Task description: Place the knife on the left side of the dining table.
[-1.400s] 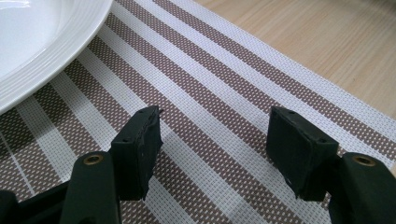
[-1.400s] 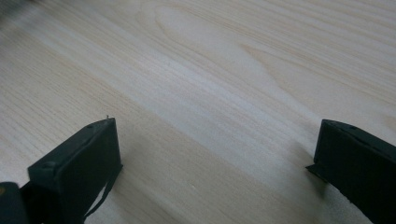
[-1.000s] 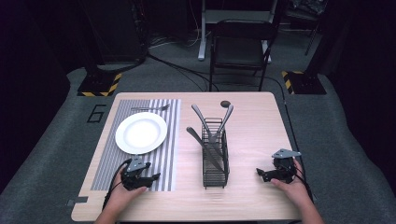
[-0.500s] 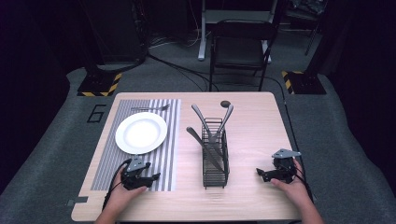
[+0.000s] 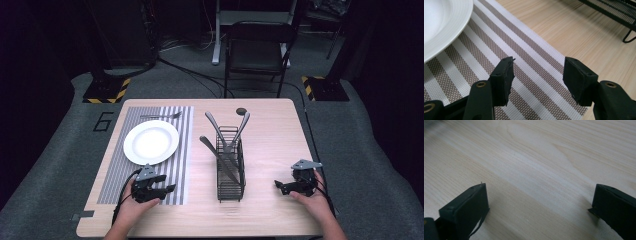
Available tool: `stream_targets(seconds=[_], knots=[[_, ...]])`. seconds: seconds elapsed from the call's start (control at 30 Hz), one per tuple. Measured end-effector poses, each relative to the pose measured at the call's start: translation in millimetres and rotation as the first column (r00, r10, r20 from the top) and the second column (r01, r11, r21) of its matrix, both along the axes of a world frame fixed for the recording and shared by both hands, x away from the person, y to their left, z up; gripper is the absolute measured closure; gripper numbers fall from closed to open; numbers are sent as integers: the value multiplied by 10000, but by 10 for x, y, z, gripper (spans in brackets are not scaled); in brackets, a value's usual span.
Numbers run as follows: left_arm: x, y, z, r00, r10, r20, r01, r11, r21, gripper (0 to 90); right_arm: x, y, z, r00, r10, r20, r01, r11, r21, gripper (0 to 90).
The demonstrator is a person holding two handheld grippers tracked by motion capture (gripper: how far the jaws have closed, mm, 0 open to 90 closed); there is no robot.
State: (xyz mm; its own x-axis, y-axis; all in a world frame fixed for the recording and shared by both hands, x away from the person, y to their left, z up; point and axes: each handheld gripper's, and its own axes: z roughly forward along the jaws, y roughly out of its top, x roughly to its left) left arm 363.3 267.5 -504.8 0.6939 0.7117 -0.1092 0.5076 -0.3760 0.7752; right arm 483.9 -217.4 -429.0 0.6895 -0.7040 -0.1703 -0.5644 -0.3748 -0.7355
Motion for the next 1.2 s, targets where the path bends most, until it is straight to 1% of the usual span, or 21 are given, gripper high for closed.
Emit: stream_targets(seconds=[0.03, 0.07, 0.1, 0.13, 0.2, 0.23, 0.37, 0.47, 0.5, 0.53, 0.57, 0.6, 0.7, 0.77, 0.8, 0.83, 0.9, 0.97, 1.03, 1.07, 1.2], knots=[[0, -6, 21, 10000, 9, 21, -9, 10000, -4, 427, 0, 0, 0, 10000, 3, -2, -3, 10000, 4, 0], [-5, -18, 37, 10000, 59, 44, -59, 9999, -152, 429, 0, -1, 0, 10000, 6, 0, -6, 10000, 12, 0], [-17, -38, 73, 9999, 133, 82, -129, 9990, -435, 429, 0, -1, 0, 10000, -4, -1, 4, 10000, 9, 0], [-17, -38, 73, 9999, 133, 82, -129, 9990, -435, 429, 0, -1, 0, 10000, -4, -1, 4, 10000, 9, 0], [-25, -58, 144, 9997, 130, 183, -123, 9990, -427, 429, 0, 0, 0, 10000, 3, -3, -3, 10000, 5, 0], [-25, -58, 144, 9997, 130, 183, -123, 9990, -427, 429, 0, 0, 0, 10000, 3, -3, -3, 10000, 5, 0], [-12, -55, 250, 9992, 365, 184, -353, 9973, -639, 432, 0, 0, 0, 10000, 1, -3, -1, 10000, 5, 0], [1, -51, 337, 9988, 463, 146, -450, 9959, -790, 476, 0, -1, 0, 10000, 3, 2, -3, 10000, 9, 0], [13, -57, 394, 9989, 428, 169, -414, 9963, -751, 483, 0, -1, 0, 10000, -1, -2, 1, 10000, 7, 0], [13, -57, 394, 9989, 428, 169, -414, 9963, -751, 484, 0, -1, 0, 10000, -1, -2, 1, 10000, 7, 0], [21, -62, 423, 9987, 442, 249, -424, 9967, -696, 484, 0, -1, 0, 10000, 3, -1, -3, 10000, 11, 0], [25, -76, 450, 9984, 522, 236, -503, 9961, -729, 484, 1, 0, 0, 10000, -1, -4, 1, 10000, 3, 0], [49, -113, 527, 9984, 478, 307, -456, 9966, -688, 486, 0, -1, 0, 10000, 5, 0, -5, 10000, 12, 0], [63, -143, 576, 9984, 497, 269, -474, 9957, -795, 486, 0, -1, 0, 10000, 4, 5, -4, 10000, 9, 0], [74, -152, 597, 9983, 454, 361, -425, 9962, -761, 486, 0, 0, 0, 10000, 0, -1, 0, 10000, 6, 0], [77, -163, 620, 9987, 403, 322, -377, 9964, -759, 486, 0, 0, 0, 10000, 2, -4, -2, 10000, 6, 0], [93, -188, 669, 9984, 366, 423, -333, 9964, -783, 486, 0, -1, 0, 10000, 3, -1, -3, 10000, 12, 0], [101, -198, 695, 9988, 327, 361, -298, 9964, -789, 486, 1, 0, 0, 10000, -1, -4, 1, 10000, 6, 0], [114, -212, 736, 9988, 301, 393, -269, 9965, -788, 484, 0, 0, 0, 10000, 1, -2, -1, 10000, 6, 0], [122, -223, 751, 9981, 342, 513, -300, 9963, -804, 483, 0, 0, 0, 10000, 4, 0, -4, 10000, 4, 0], [142, -246, 826, 9980, 316, 545, -271, 9964, -797, 483, 0, 0, 0, 10000, 6, -5, -6, 10000, 3, 0]])
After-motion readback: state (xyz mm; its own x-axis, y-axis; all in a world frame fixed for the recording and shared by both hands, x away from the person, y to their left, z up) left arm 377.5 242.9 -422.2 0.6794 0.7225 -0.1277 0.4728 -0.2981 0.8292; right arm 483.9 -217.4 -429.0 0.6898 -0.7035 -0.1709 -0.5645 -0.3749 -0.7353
